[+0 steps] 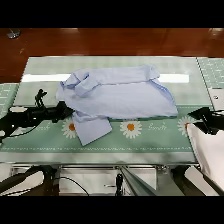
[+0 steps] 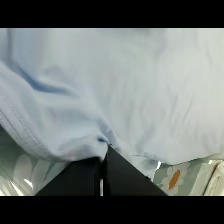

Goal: Fold the shirts.

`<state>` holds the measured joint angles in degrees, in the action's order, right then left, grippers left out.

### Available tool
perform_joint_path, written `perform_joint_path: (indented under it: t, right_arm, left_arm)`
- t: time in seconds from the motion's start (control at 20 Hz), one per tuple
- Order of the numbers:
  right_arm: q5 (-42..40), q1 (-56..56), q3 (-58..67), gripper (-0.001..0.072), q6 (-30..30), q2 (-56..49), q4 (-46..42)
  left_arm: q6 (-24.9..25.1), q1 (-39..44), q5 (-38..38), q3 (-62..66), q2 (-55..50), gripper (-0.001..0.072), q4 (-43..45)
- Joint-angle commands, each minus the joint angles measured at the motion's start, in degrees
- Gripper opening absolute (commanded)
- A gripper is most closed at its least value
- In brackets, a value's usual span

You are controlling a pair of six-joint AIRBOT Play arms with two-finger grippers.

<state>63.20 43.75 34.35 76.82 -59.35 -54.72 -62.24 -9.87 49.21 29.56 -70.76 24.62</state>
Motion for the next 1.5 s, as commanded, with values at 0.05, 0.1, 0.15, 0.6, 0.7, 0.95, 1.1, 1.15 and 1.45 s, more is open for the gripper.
perform_joint_path:
  t: [0.05,0.1,0.15,0.6,0.7,0.95,1.1,1.15,1.45]
  right_arm:
    - [0.59,-1.25,0.22,0.0621,-0.72,-5.57,2.19]
    - [0.11,-2.91,0.7,0.0621,-1.95,-7.67,4.46]
    - [-0.22,-4.98,1.57,0.0621,-2.58,-9.73,5.81]
    - [-3.69,-22.05,13.94,0.0619,2.1,-24.55,7.28]
    - [-3.98,-24.09,15.23,0.0585,2.67,-25.79,7.28]
    - [1.49,-25.38,22.84,0.002,1.38,-25.38,6.67]
    - [6.36,-25.4,38.51,0.002,1.66,-20.79,6.73]
    - [7.15,-25.4,46.29,0.002,2.03,-18.95,6.62]
    - [11.91,-25.33,86.95,0.002,6.6,-8.57,-1.73]
  left_arm:
    - [0.07,0.17,1.01,0.81,-0.02,0.0019,-0.48]
    - [0.07,0.17,0.98,0.81,-0.02,0.0019,-0.48]
    - [0.07,0.17,0.98,0.81,-0.02,0.0019,-0.48]
    - [0.07,0.2,1.99,0.81,-0.02,0.0019,-0.48]
    - [0.07,0.2,2.51,0.81,-0.02,0.0019,-0.48]
    - [0.07,0.11,5.4,2.8,0.68,0.0019,-0.5]
    - [0.09,0.13,7.85,14.6,3.96,0.0019,-3.13]
    - [0.28,0.15,7.8,21.27,5.38,0.0019,-4.13]
    - [-12.35,0.59,9.55,65.77,11.8,0.0017,24.48]
